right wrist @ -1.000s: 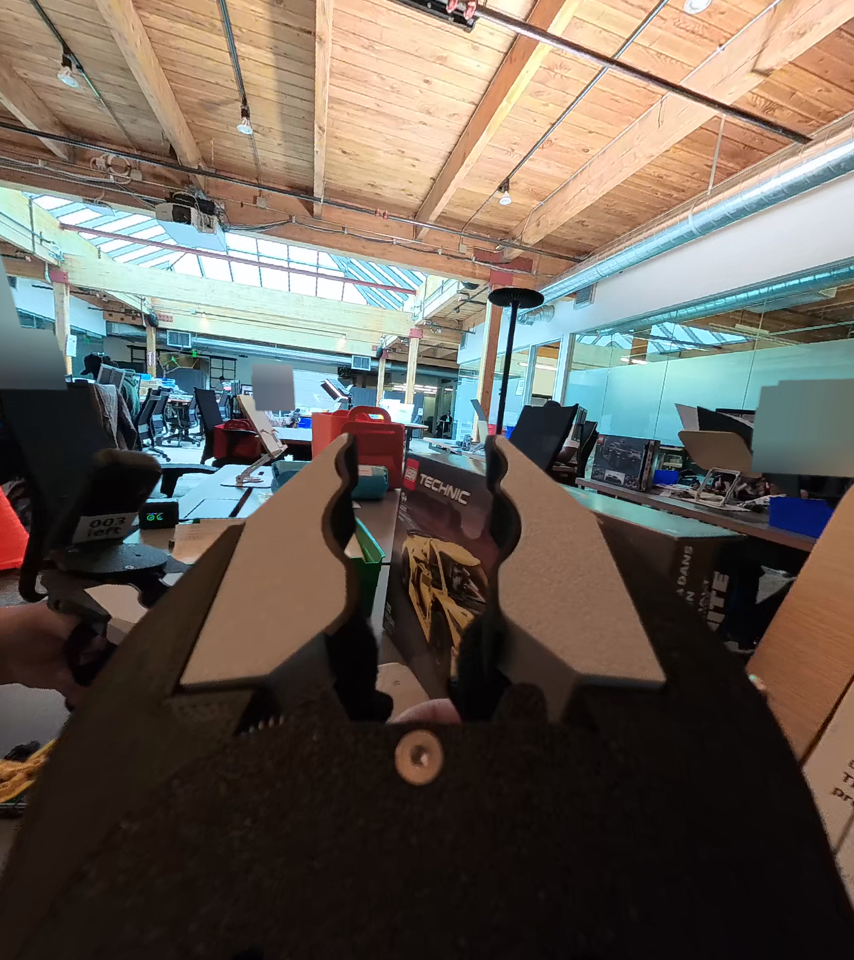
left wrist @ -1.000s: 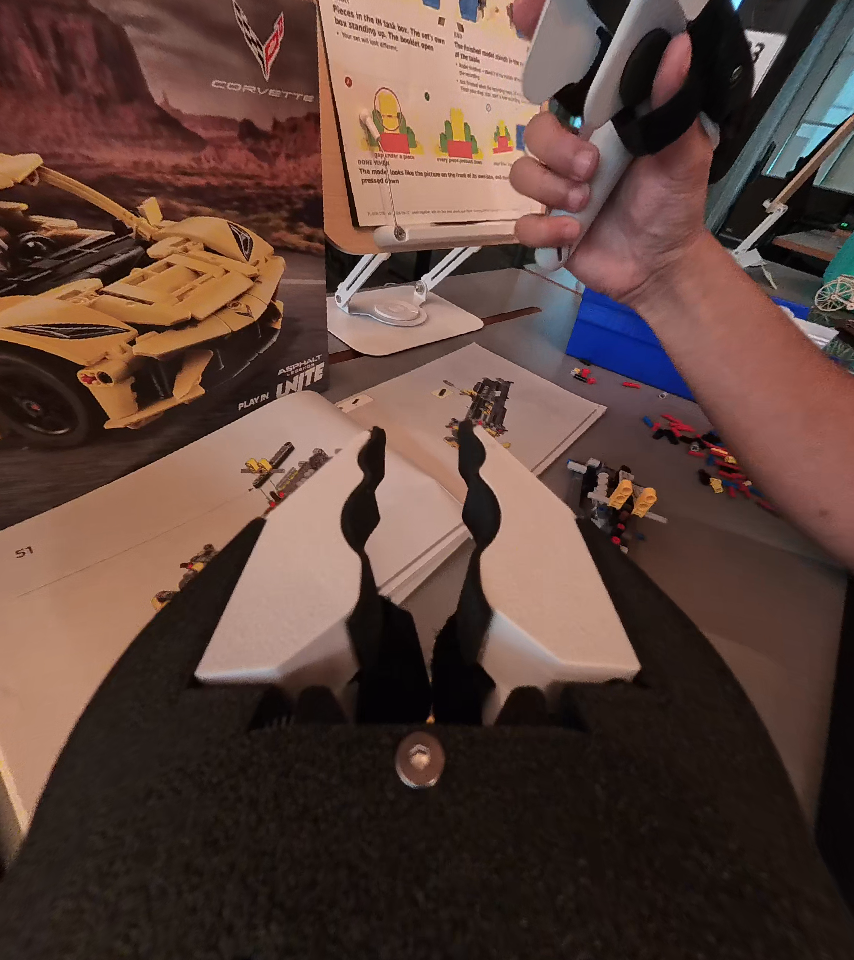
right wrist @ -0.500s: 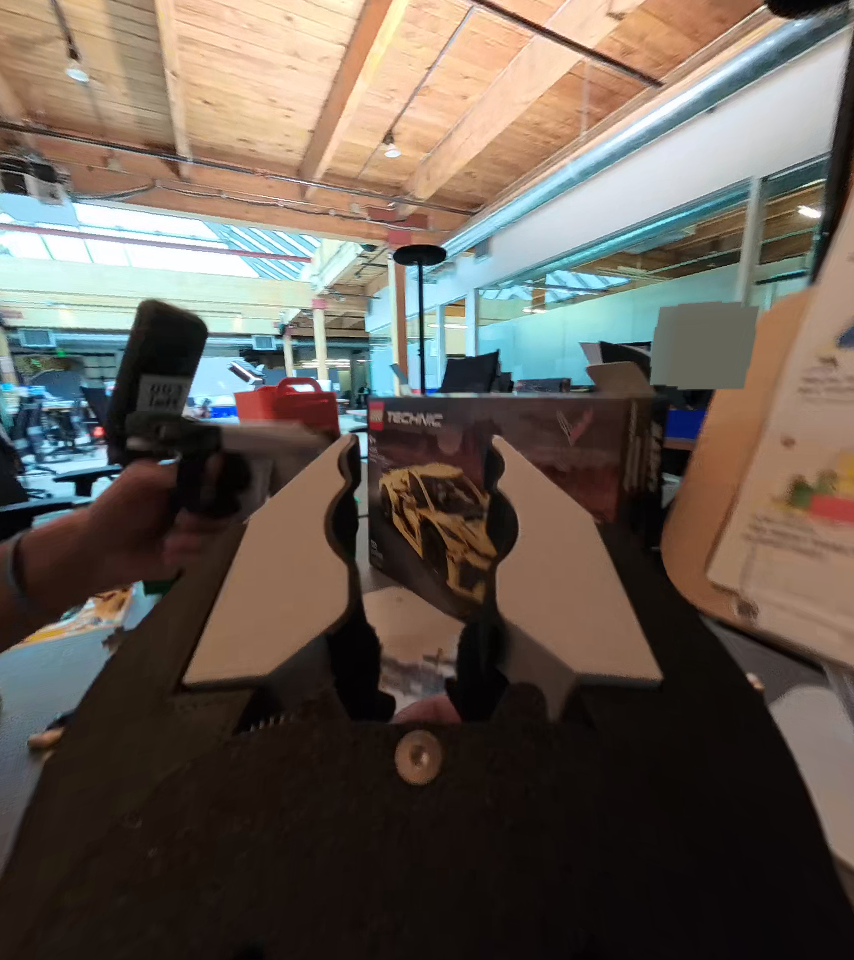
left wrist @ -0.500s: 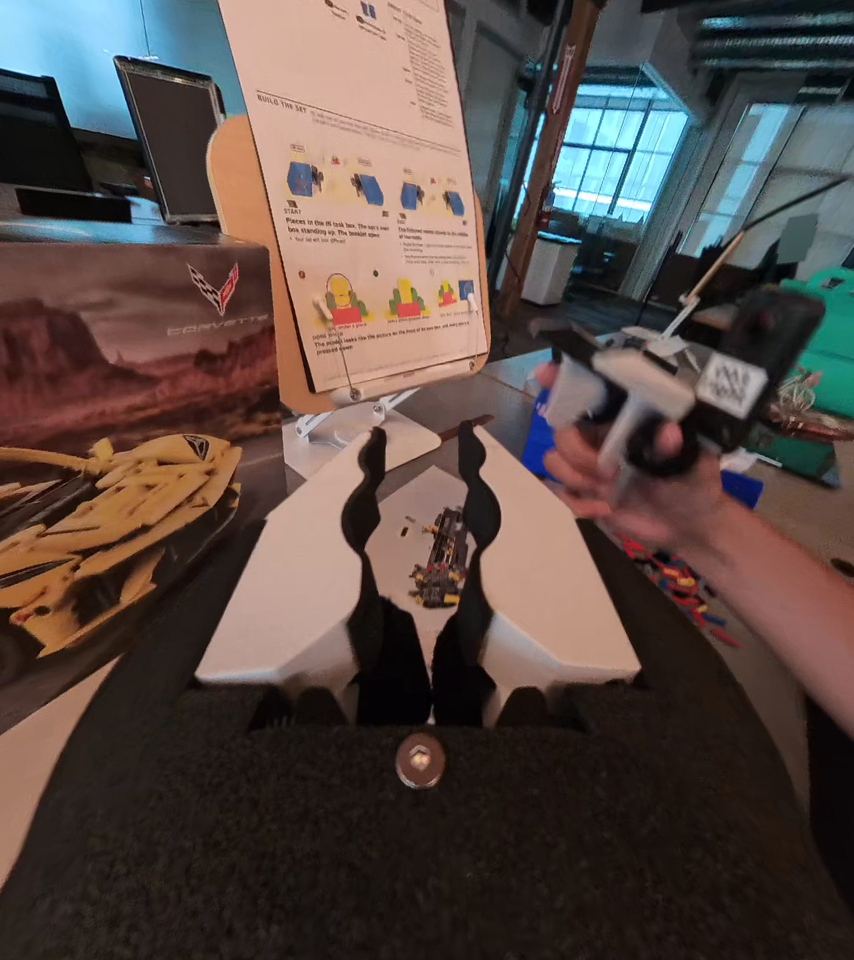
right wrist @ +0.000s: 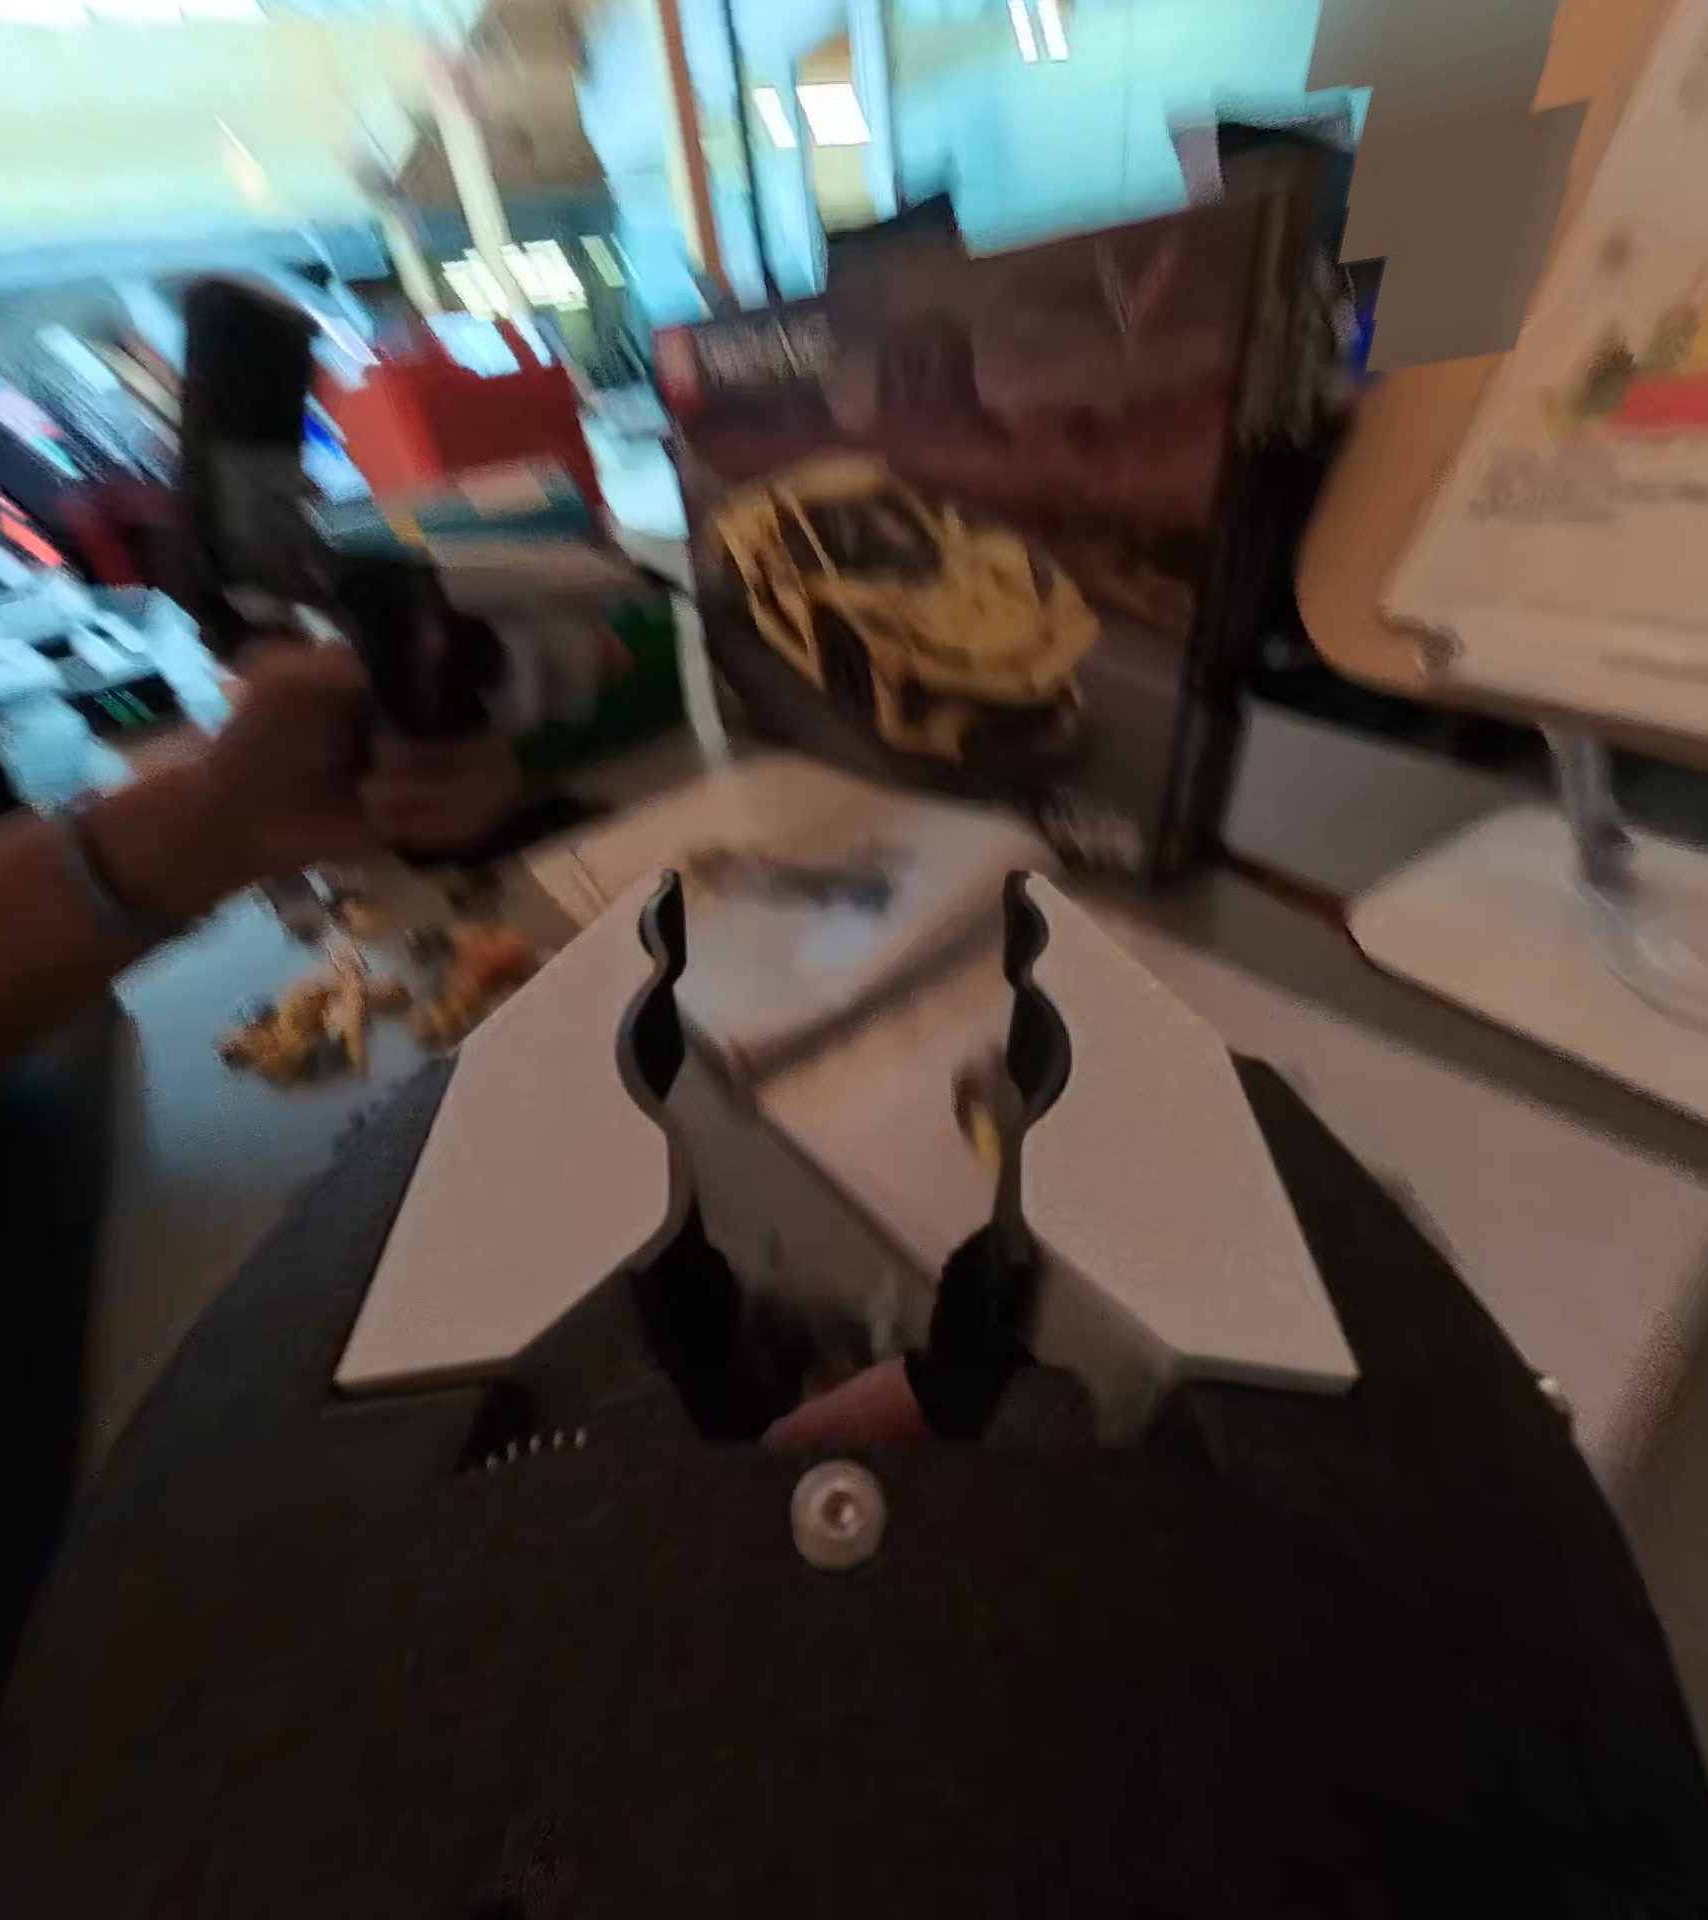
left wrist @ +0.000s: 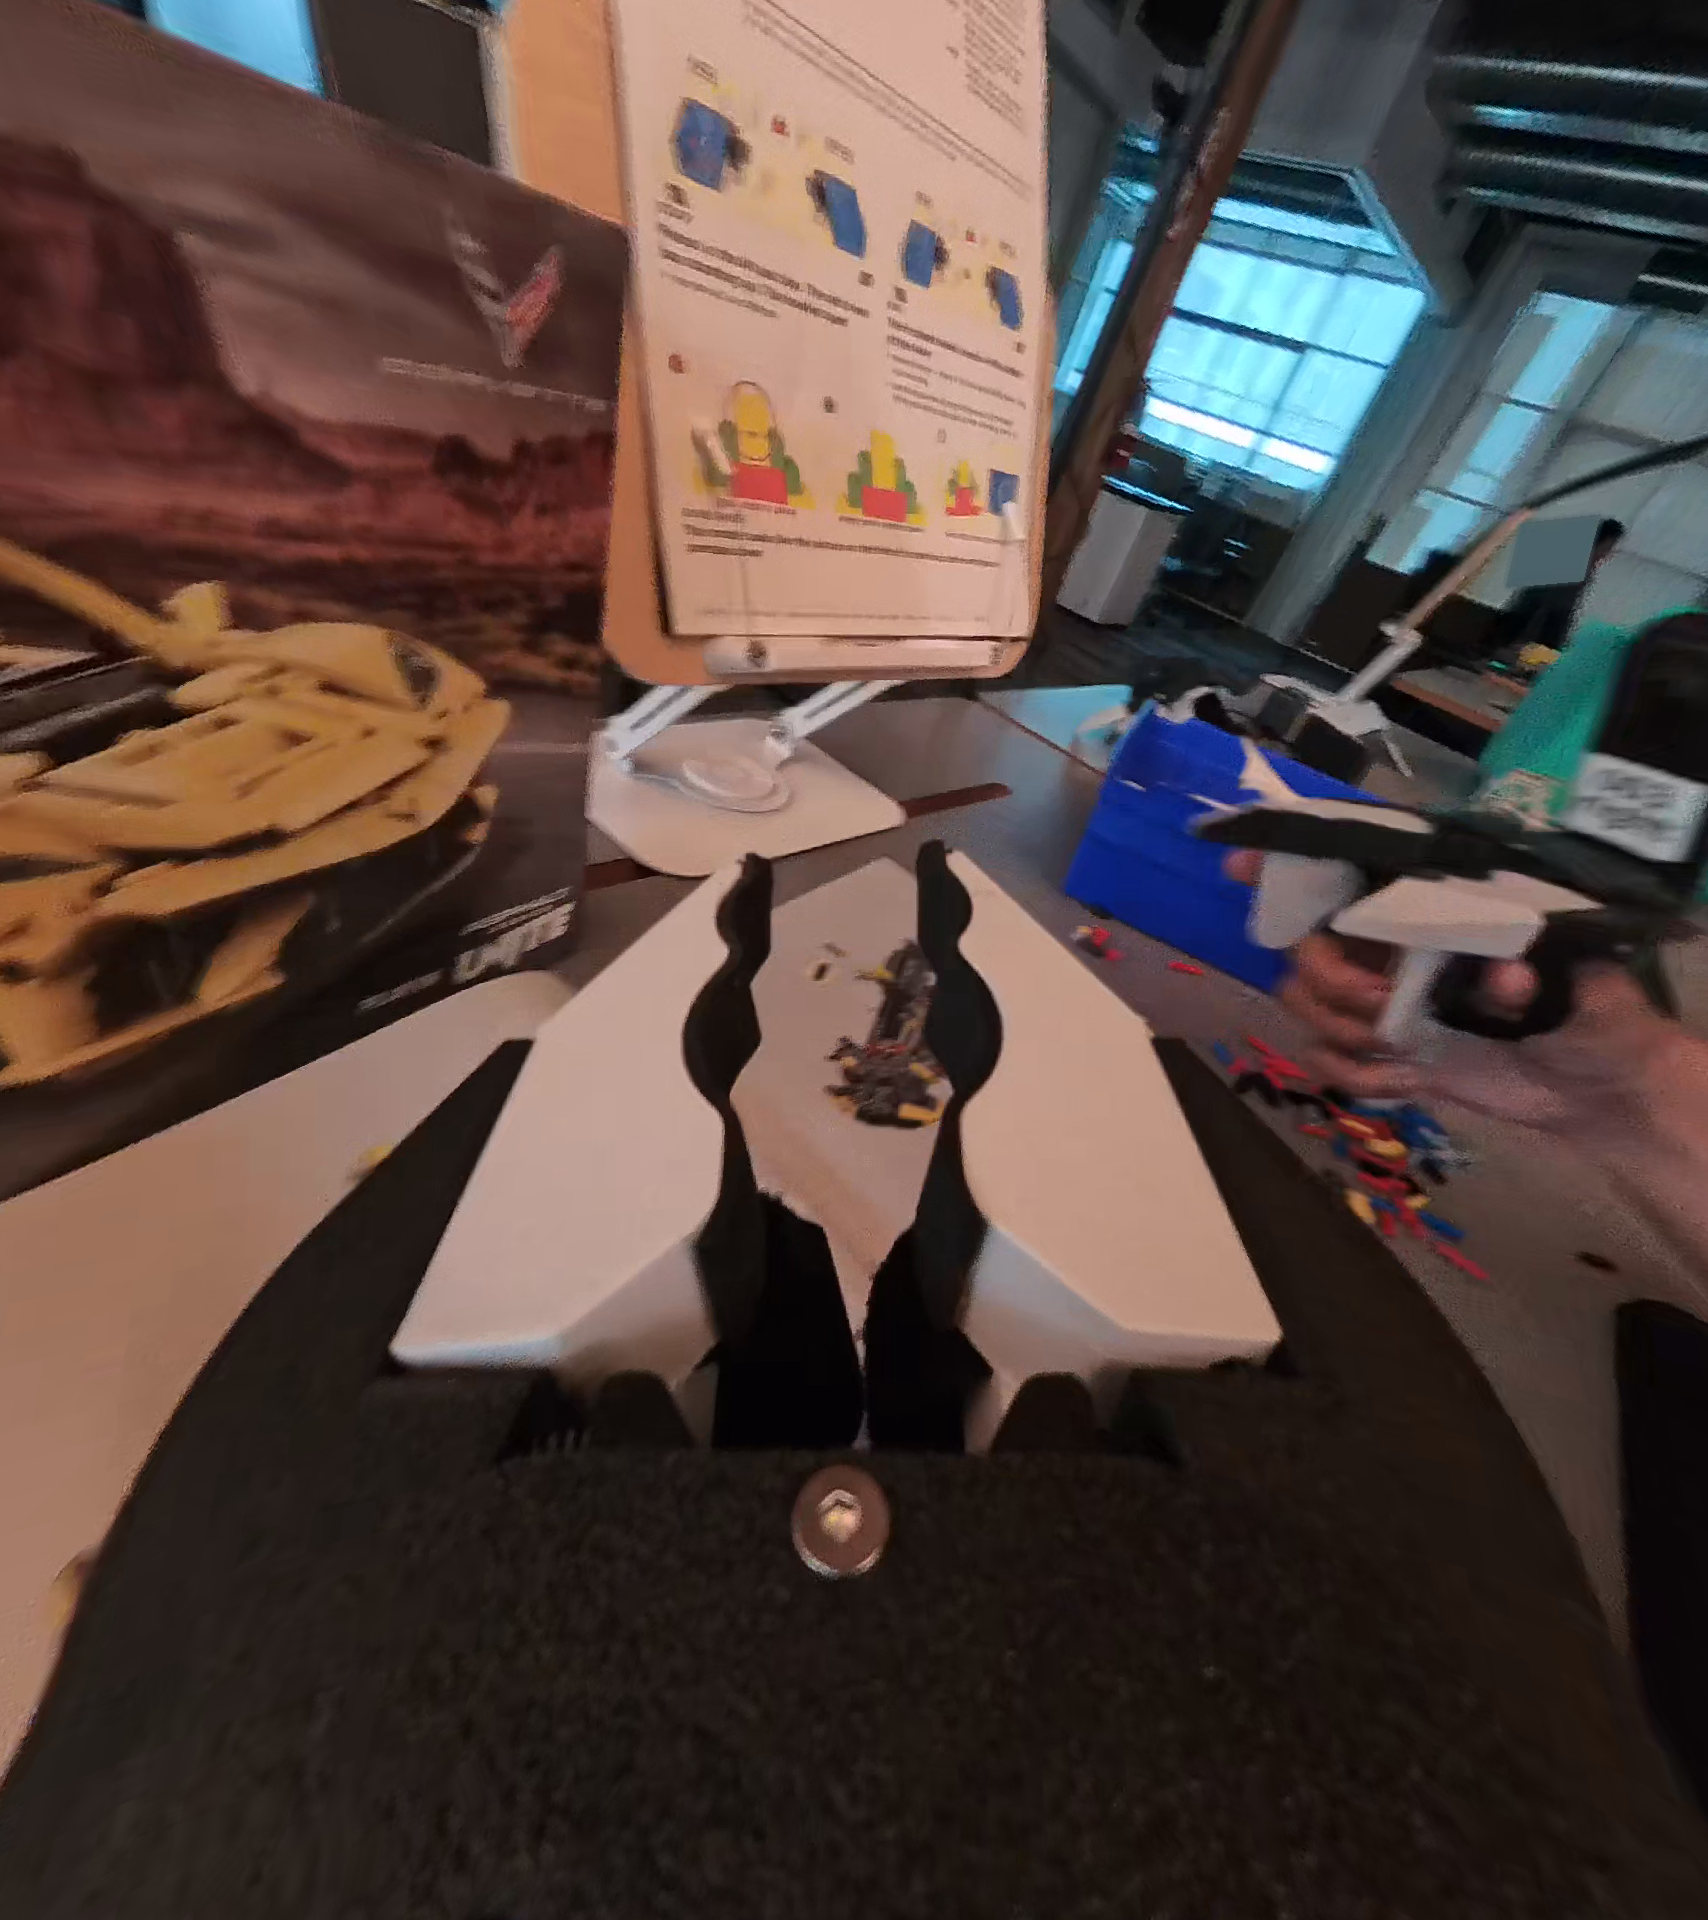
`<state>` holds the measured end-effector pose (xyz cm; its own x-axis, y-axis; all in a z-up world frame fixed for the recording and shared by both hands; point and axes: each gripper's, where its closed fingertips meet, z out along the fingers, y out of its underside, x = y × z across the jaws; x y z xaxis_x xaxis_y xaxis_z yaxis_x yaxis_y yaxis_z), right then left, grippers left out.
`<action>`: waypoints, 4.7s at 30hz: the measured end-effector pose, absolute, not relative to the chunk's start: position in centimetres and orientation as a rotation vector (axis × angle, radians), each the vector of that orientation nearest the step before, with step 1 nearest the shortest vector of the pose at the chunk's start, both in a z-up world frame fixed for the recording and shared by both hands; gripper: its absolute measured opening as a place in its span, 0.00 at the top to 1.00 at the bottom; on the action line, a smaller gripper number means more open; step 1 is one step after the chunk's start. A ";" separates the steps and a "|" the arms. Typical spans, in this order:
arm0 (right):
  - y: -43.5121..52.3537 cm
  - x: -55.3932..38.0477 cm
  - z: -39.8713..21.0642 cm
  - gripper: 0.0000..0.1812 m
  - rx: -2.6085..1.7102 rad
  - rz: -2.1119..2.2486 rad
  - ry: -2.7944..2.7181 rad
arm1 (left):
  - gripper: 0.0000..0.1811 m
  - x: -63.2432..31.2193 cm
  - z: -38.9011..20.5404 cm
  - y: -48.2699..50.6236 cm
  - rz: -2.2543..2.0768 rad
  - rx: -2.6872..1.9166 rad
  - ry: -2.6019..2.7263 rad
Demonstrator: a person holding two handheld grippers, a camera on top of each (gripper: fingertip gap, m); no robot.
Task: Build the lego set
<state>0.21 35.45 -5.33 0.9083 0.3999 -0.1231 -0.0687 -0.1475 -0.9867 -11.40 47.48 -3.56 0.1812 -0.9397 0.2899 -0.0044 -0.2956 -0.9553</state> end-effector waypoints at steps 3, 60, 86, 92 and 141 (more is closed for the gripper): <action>28.7 3.6 -9.5 0.66 -1.940 0.259 -0.157 | 0.86 -14.7 -4.6 48.5 -1.207 -1.546 0.853; 22.9 10.2 -19.2 0.87 -2.316 0.031 -0.235 | 0.84 -12.3 -10.0 42.2 -1.519 -1.479 1.326; 23.7 -0.1 -19.1 0.83 -2.304 0.161 -0.338 | 0.84 -11.8 -10.9 41.3 -1.495 -1.494 1.374; 20.0 10.0 -19.2 0.84 -2.335 -0.167 -0.075 | 0.84 -11.5 -11.4 40.9 -1.498 -1.501 1.401; 20.4 10.0 -20.8 0.96 -2.417 0.246 -0.221 | 0.84 -11.4 -12.0 40.2 -1.472 -1.500 1.448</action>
<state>10.03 20.37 -20.82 0.9677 0.2232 -0.1175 0.0932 -0.7492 -0.6558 -11.37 40.22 -11.97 -0.1988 -0.9314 0.3050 -0.2899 -0.2413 -0.9261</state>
